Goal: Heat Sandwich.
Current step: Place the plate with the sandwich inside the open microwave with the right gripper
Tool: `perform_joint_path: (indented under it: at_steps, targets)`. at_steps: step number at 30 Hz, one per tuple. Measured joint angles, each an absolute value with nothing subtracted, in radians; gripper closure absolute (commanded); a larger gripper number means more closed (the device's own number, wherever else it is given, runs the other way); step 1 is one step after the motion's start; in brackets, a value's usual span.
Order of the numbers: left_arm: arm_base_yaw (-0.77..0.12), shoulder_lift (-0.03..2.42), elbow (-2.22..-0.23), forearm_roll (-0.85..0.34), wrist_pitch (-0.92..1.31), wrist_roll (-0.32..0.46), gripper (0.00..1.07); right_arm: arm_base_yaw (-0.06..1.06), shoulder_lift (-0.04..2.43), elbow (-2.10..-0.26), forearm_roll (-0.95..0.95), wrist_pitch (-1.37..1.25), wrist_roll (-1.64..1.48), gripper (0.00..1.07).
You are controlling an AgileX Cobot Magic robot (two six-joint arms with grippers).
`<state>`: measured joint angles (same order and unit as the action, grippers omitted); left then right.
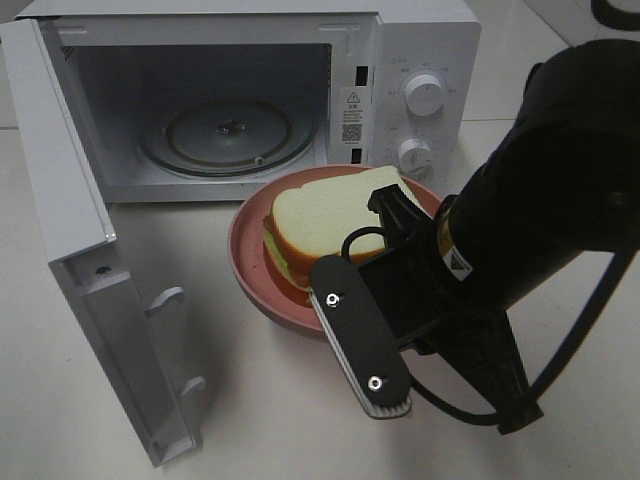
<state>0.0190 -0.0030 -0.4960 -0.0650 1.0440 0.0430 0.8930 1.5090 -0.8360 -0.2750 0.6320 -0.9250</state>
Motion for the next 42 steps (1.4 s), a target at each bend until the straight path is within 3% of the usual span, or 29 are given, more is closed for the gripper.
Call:
perform_joint_path:
  at_steps: [22, 42]
  targets:
    - [0.019, -0.003, -0.496, -0.065, 1.044, 0.043, 0.07, 0.758, 1.543, -0.836, -0.166, 0.492, -1.408, 1.07]
    - [0.019, -0.003, -0.496, -0.065, 1.044, 0.043, 0.07, 0.758, 1.679, -0.985, -0.128, 0.477, -1.434, 1.07]
